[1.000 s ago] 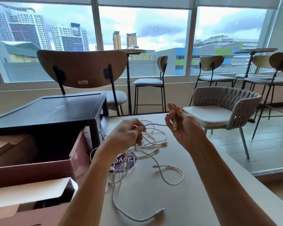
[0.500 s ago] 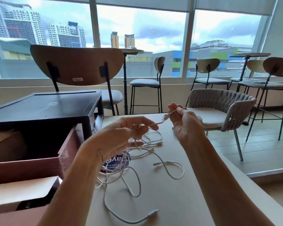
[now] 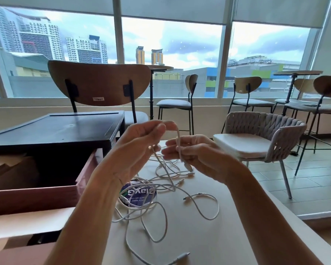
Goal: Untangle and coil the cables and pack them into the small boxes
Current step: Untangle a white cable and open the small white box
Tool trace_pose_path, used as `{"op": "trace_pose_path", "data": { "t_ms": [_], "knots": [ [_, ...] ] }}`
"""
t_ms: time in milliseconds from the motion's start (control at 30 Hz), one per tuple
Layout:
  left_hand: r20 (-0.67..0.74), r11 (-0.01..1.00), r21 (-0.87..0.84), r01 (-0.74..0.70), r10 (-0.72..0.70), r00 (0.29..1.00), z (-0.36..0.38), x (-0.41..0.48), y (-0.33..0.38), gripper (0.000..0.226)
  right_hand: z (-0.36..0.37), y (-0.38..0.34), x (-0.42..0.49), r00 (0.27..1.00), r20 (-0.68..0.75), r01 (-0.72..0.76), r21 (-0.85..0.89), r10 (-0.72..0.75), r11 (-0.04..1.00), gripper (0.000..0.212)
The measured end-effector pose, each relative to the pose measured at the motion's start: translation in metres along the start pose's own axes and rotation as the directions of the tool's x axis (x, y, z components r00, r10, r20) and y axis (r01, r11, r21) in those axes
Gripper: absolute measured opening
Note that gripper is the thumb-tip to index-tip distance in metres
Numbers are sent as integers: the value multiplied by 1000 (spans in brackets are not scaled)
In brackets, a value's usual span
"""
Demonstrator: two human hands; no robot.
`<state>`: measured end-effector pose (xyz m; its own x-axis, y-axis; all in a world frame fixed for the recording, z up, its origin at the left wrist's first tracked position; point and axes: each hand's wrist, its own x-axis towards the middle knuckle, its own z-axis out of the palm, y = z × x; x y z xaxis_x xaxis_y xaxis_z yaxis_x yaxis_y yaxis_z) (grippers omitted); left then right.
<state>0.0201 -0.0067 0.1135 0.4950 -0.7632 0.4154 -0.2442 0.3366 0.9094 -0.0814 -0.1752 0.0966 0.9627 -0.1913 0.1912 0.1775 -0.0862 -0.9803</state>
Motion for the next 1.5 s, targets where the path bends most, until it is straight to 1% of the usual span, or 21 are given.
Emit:
{"op": "trace_pose_path", "data": {
  "t_ms": [100, 167, 300, 367, 467, 567, 633, 700, 733, 800, 867, 933, 1000, 1033, 1067, 1133, 1167, 1233, 1300, 1367, 1500],
  "knots": [
    [-192, 997, -75, -23, 8, 981, -5, 5, -5, 22, 0, -4, -3, 994, 108, 7, 113, -19, 994, 31],
    [-279, 994, -108, -24, -7, 960, -6, 7, -9, 23, -3, -6, -3, 988, 154, 2, 165, -28, 986, 37],
    [-363, 993, -114, -22, -21, 932, -2, 8, -16, 18, -6, -7, -6, 960, 279, -47, 178, -5, 983, 38],
    [-402, 992, -122, -29, -23, 916, -2, 9, -18, 14, -6, -7, -7, 943, 333, -49, 202, -22, 978, 37],
    [-448, 987, -161, -28, -48, 893, -3, 11, -21, 10, -5, -7, -6, 941, 336, -26, 204, -45, 979, 36],
    [-452, 987, -156, -34, -41, 891, -1, 11, -21, 17, -3, -7, -5, 939, 340, -38, 232, -44, 972, 35],
    [-442, 991, -133, -31, -32, 897, 0, 11, -21, 31, -2, -8, -6, 930, 362, -47, 279, -60, 959, 33],
    [-423, 987, -156, -23, -45, 905, 0, 11, -21, 43, -2, -10, -6, 929, 353, -24, 351, -109, 936, 32],
    [-406, 981, -192, -15, -66, 912, 0, 11, -22, 40, -2, -12, -6, 930, 339, -8, 403, -141, 915, 32],
    [-341, 960, -277, 38, -136, 930, 2, 11, -24, 26, -4, -15, -6, 926, 320, 2, 527, -201, 850, 33],
    [-245, 936, -323, 139, -225, 943, 6, 10, -26, 16, -6, -17, -4, 908, 340, -37, 646, -244, 762, 33],
    [-166, 918, -316, 241, -304, 938, 10, 9, -30, 15, -10, -17, -1, 903, 340, -87, 744, -263, 663, 32],
    [-129, 915, -249, 319, -357, 925, 14, 8, -35, 12, -13, -16, 2, 924, 272, -77, 822, -270, 564, 31],
    [-128, 921, -174, 347, -371, 920, 16, 7, -38, 10, -13, -16, 2, 940, 209, -40, 852, -269, 522, 30],
    [-140, 930, -64, 362, -368, 919, 17, 7, -41, 7, -14, -18, 1, 959, 123, 19, 870, -254, 493, 30],
    [-157, 917, 193, 349, -322, 934, 17, 6, -48, 4, -16, -20, 0, 975, -90, 183, 847, -205, 500, 30],
    [-143, 899, 288, 329, -299, 943, 17, 5, -49, 5, -17, -21, -1, 964, -173, 254, 822, -201, 510, 29],
    [-98, 874, 385, 296, -281, 955, 16, 5, -49, 9, -20, -20, -2, 939, -283, 343, 783, -193, 518, 28],
    [-63, 853, 440, 281, -283, 957, 15, 5, -44, 11, -21, -18, -1, 913, -373, 397, 720, -164, 569, 28],
    [-20, 837, 482, 258, -284, 959, 13, 3, -36, 10, -18, -17, 0, 867, -476, 452, 631, -146, 631, 27],
    [103, 810, 553, 196, -299, 949, 8, -3, -17, 13, -13, -12, 2, 762, -636, 559, 553, -120, 618, 23]
  ]
}}
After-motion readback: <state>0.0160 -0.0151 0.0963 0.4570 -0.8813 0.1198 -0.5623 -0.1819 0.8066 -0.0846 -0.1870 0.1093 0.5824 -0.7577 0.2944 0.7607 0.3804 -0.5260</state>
